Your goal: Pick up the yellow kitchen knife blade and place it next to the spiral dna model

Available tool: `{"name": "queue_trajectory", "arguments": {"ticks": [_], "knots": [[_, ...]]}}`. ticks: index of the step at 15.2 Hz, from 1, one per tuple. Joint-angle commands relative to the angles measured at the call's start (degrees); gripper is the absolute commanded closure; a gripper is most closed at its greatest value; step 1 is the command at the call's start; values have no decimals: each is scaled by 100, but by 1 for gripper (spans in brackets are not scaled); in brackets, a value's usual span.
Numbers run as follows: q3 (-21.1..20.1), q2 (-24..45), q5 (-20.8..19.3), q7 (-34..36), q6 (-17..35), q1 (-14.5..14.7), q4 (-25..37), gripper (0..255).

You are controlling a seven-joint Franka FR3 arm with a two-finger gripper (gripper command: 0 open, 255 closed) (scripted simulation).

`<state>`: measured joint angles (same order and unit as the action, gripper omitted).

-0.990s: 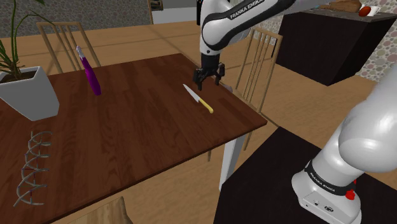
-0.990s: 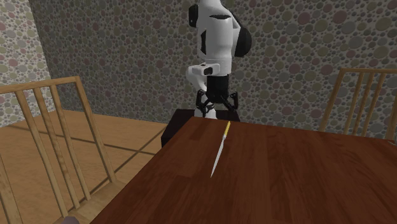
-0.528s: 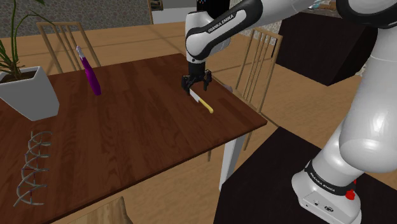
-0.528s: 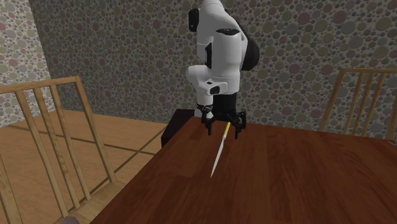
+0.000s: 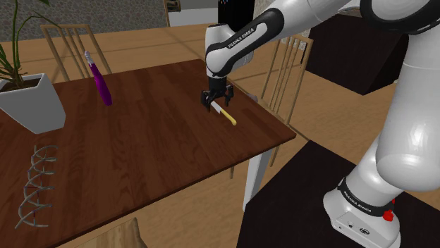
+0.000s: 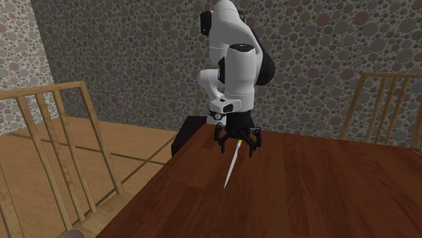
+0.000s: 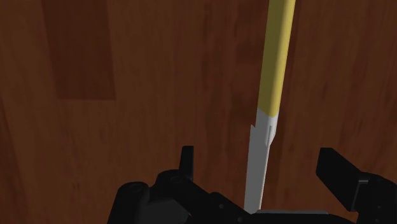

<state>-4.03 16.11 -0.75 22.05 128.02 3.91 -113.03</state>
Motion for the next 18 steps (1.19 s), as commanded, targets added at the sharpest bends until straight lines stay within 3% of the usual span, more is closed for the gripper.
{"name": "queue_trajectory", "arguments": {"ticks": [1,5,6,18], "knots": [[1,2,0,-2,14,-1,-9,0],[1,2,0,-2,13,-1,-9,0],[1,2,0,-2,13,-1,-9,255],[-3,-122,11,-8,-186,-4,67,255]]}}
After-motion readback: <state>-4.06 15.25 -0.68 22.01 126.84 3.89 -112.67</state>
